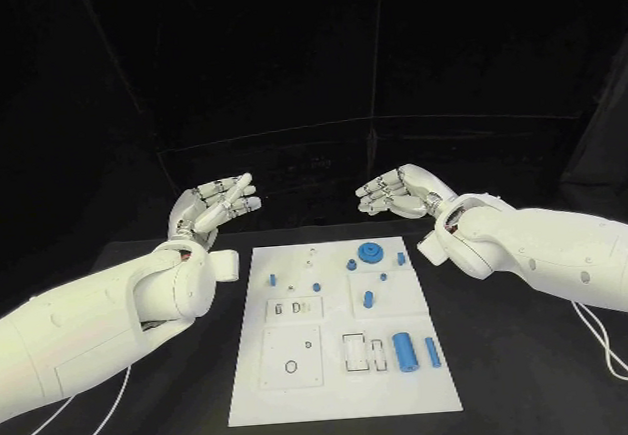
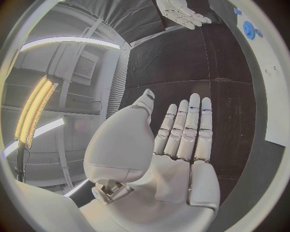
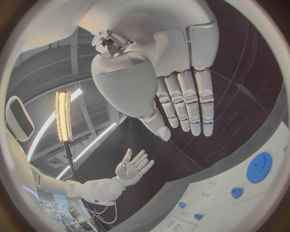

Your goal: Assemble the parts on the task board

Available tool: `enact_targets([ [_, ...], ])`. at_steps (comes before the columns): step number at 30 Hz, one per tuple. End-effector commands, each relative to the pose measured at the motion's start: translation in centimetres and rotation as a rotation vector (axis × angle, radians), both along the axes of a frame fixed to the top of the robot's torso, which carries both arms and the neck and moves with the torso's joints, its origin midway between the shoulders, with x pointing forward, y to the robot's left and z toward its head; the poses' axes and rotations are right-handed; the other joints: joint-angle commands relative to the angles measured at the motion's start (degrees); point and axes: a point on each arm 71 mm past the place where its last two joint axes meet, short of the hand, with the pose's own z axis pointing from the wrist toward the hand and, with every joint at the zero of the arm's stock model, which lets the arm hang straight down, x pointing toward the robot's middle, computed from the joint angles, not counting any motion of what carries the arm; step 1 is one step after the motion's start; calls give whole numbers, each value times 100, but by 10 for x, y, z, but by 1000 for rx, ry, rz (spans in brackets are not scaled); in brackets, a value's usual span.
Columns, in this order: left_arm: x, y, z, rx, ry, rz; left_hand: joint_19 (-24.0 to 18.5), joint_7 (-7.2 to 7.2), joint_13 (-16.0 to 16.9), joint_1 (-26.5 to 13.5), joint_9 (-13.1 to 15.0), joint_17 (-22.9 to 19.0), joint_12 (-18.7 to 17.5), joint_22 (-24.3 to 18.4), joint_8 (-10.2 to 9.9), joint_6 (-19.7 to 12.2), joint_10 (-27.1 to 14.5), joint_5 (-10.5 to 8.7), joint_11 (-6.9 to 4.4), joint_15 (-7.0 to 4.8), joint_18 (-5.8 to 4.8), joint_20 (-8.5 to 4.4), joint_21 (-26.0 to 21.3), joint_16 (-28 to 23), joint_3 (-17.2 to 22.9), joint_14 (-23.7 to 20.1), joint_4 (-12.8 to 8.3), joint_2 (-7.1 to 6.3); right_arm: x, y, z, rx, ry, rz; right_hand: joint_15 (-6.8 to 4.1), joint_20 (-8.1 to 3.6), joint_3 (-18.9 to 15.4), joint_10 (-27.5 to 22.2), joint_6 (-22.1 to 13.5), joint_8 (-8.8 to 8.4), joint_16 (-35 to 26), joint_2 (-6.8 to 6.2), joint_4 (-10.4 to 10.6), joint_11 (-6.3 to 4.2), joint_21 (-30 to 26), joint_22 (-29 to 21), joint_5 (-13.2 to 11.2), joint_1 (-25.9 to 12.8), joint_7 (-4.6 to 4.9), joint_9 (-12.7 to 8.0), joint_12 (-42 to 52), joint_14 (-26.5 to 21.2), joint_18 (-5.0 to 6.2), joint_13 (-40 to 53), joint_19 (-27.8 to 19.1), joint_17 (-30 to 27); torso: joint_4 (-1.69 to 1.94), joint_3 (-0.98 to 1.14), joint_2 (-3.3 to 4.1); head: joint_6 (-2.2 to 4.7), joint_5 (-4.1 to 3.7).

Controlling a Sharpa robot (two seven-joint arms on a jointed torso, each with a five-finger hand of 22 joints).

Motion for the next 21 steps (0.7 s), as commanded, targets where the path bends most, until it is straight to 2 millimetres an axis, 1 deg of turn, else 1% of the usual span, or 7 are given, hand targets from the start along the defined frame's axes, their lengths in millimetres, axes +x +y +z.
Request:
enact_targets([
  [1,-6,-3,6,-6,-37,-58,212,46,-8,36,-13,47,51,4,49,190,236,0,-72,-74,93,-78,69,55,-23,244,-109,88,1,2,6,-197,-80,35,-290,-296,276,773,592,-30,125,-118,-64,-208,382,110,-24,53,-111,19,-51,970,76,17,677,72,78,-18,172,50,-52],
  [4,-12,-1,8,0,-41,-80,384,-1,-17,57,-35,97,36,-13,47,352,440,-1,-127,-137,89,-141,88,44,-57,432,-211,134,1,5,9,-305,-105,54,-456,-464,353,1054,733,-35,259,-228,-65,-298,665,243,29,114,-182,21,-41,1422,64,25,1004,161,110,-30,243,58,-75],
  [7,-18,-3,10,-2,-42,-104,512,-30,-22,61,-59,150,-1,-36,29,476,597,-2,-166,-183,88,-186,87,26,-86,584,-291,181,1,9,8,-425,-118,70,-729,-786,341,1234,795,-82,802,-353,-48,-438,1344,580,4,140,-264,12,-78,2479,67,28,1804,441,159,-45,325,73,-126],
  [9,-23,-6,12,-8,-43,-122,568,-40,-26,58,-70,175,-28,-44,13,510,641,-1,-177,-200,87,-203,89,19,-99,644,-320,199,1,12,7,-495,-125,79,-796,-880,354,1296,816,-126,1083,-410,-43,-501,1614,729,-39,103,-289,7,-118,2690,62,30,1979,607,191,-56,385,101,-156],
  [12,-32,-13,15,-21,-45,-156,639,-44,-36,61,-86,198,-86,-56,-23,531,660,0,-179,-206,85,-219,91,-26,-112,667,-364,221,2,15,5,-593,-133,88,-803,-938,415,1270,849,-195,1546,-490,-43,-509,1925,923,-76,38,-305,4,-217,2683,56,30,1981,895,237,-82,469,111,-187],
  [16,-39,-20,17,-35,-46,-186,686,-43,-42,63,-93,207,-126,-62,-49,536,659,-1,-177,-206,82,-224,95,-63,-120,662,-392,233,2,17,3,-685,-144,94,-824,-935,494,1189,841,-228,2096,-537,-30,-506,2247,1122,-98,-57,-318,3,-265,2674,45,29,1997,1226,287,-87,540,130,-231],
  [21,-42,-24,18,-41,-44,-203,728,-41,-48,57,-100,217,-177,-72,-82,536,653,-2,-171,-202,80,-227,93,-110,-135,656,-422,244,1,22,2,-761,-160,96,-823,-910,586,1004,752,-232,2672,-613,-16,-501,2602,1347,-139,-171,-331,2,-262,2634,42,32,1960,1590,314,-94,622,168,-259],
])
